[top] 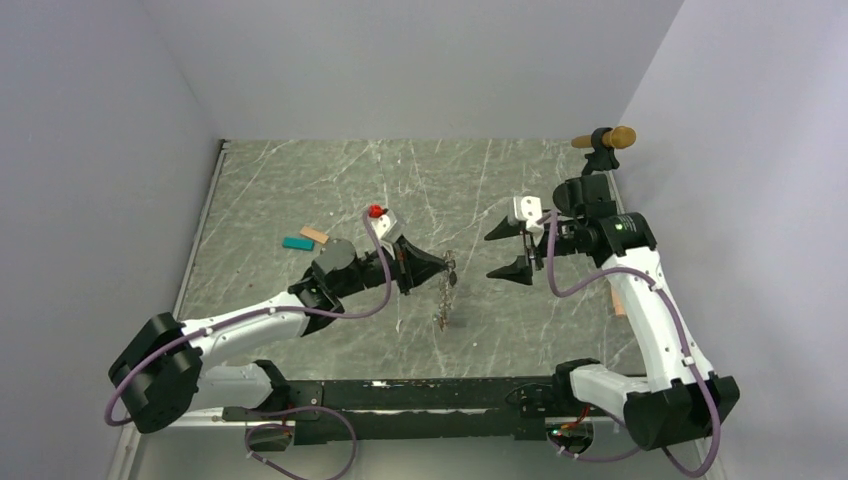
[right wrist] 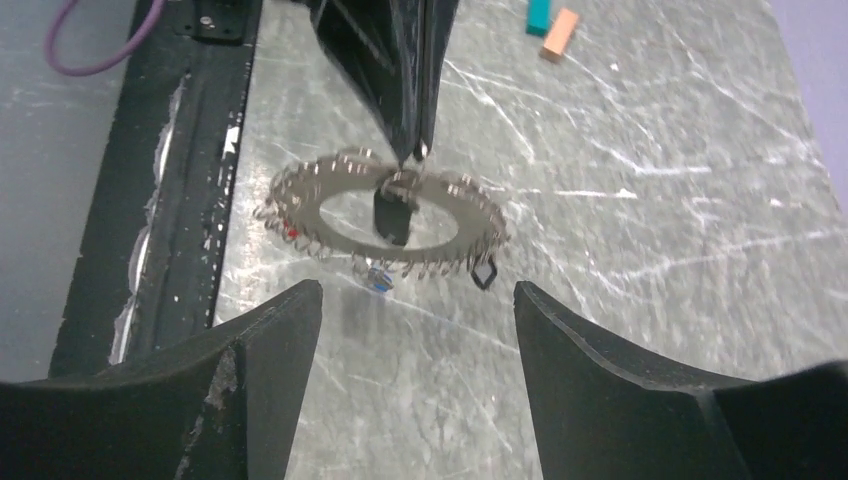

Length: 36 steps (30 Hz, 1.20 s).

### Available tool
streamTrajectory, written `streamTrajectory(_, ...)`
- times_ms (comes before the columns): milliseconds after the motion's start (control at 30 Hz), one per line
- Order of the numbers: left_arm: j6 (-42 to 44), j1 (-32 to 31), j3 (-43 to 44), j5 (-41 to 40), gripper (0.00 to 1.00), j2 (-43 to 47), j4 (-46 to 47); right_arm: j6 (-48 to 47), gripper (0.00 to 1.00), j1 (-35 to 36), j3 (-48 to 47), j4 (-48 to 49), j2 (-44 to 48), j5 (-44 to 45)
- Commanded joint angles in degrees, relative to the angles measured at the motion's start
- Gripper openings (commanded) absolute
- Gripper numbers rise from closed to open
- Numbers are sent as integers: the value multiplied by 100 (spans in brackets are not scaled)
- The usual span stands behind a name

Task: Put the keys on the keyring

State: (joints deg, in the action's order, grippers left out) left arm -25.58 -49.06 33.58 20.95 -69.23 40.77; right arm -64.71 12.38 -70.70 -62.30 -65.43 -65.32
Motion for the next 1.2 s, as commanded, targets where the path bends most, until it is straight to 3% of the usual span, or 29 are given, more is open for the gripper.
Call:
streamTrajectory(0,283,385,636,438,0,347,-582,811,76,-424,588,1007,313,-353)
streamTrajectory(267,-651,1595,1172,1131,0,-501,-236,1402,81,-1077,1393,1801,573,-713)
streamTrajectory(467,-794,2664,665,1080,0,-1118,-15,1654,86,-1521,1923,2279,934,-745)
streamTrajectory(633,-408,3435,-340,399,0,-590,-401,1654,87,-1566,1983,2310,1014,-718)
streamTrajectory(833,336,3758,-578,-709,1,546,-2102,1637,88,-1605,2020,2308,1014,-705)
streamTrajectory(900,536,3828,-467,-967,11,794,-2659,1632,88,-1645,2031,2310,1011,-686)
streamTrajectory(1000,705,3859,-258,-1496,49,1280,-3428,1637,88,-1707,2055,2306,1035,-627)
streamTrajectory(1167,969,3873,183,-1792,85,2515,-4752,1767,88,-1814,2059,2272,1177,-364)
